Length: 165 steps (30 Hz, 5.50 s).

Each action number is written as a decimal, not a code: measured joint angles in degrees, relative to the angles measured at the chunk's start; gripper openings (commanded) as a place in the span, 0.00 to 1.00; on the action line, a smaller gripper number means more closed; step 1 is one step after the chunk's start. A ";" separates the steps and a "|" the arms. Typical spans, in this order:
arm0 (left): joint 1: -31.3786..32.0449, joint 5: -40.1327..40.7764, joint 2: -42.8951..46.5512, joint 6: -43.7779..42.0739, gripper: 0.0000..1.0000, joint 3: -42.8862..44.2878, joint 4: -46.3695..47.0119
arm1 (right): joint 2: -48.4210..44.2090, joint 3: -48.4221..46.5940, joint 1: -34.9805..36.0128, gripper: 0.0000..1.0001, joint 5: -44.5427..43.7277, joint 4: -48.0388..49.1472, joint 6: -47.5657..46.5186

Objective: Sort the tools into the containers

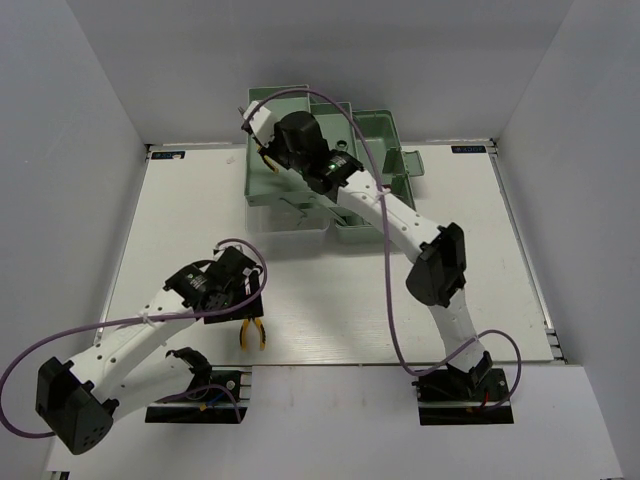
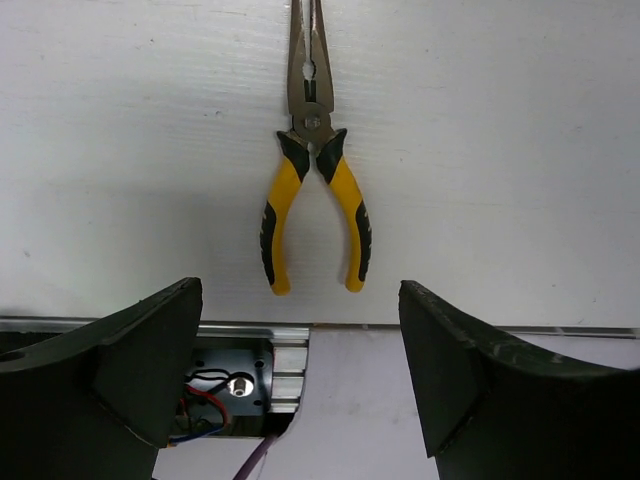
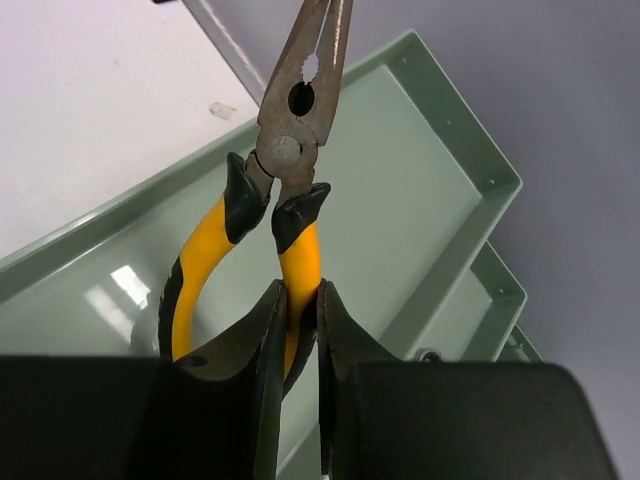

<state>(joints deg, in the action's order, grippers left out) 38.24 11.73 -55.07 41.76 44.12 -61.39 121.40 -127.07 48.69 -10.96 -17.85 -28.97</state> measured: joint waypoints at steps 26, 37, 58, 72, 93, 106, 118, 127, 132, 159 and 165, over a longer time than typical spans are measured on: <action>0.00 2.69 -15.82 5.90 0.44 -6.21 7.32 | -41.75 42.58 -20.79 0.61 15.76 0.24 22.51; 0.00 1.55 -19.54 6.12 0.24 -7.56 11.47 | -51.41 60.74 -27.71 0.61 24.17 -2.67 30.71; 3.15 -17.57 -5.25 -13.16 0.00 21.90 16.83 | -67.06 84.56 -33.79 0.25 31.65 -3.06 32.30; -4.55 1.64 -55.21 -26.38 0.00 83.27 14.19 | -71.23 92.00 -38.51 0.37 38.49 0.55 29.99; -18.64 -5.49 -62.79 -27.87 0.78 84.06 10.21 | -70.95 92.56 -43.10 0.67 42.53 1.57 29.92; -18.69 -7.65 -45.62 -26.62 0.00 63.36 18.97 | -67.67 93.55 -44.15 0.00 60.46 2.56 17.53; -18.75 8.72 10.99 -23.96 0.90 12.79 25.38 | -42.34 63.04 -23.65 0.51 60.72 -6.36 -11.30; -18.71 14.88 18.45 -19.58 0.95 -1.03 19.37 | -18.99 40.68 0.66 0.54 32.81 -7.74 -13.49; -18.73 17.38 18.86 -17.73 0.95 -0.98 19.39 | -11.56 34.99 4.76 0.57 21.66 -7.10 -13.07; -18.80 8.07 15.65 -9.68 0.29 -5.86 23.67 | 1.20 29.66 7.56 0.04 8.76 2.58 -19.19; -18.80 -4.48 14.25 2.08 0.21 -20.72 32.54 | 0.76 29.09 6.86 0.00 11.43 0.63 -18.29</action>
<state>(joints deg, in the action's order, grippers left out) 19.44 7.25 -40.82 43.83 23.40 -28.84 122.17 -97.97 55.55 0.47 -17.21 -47.27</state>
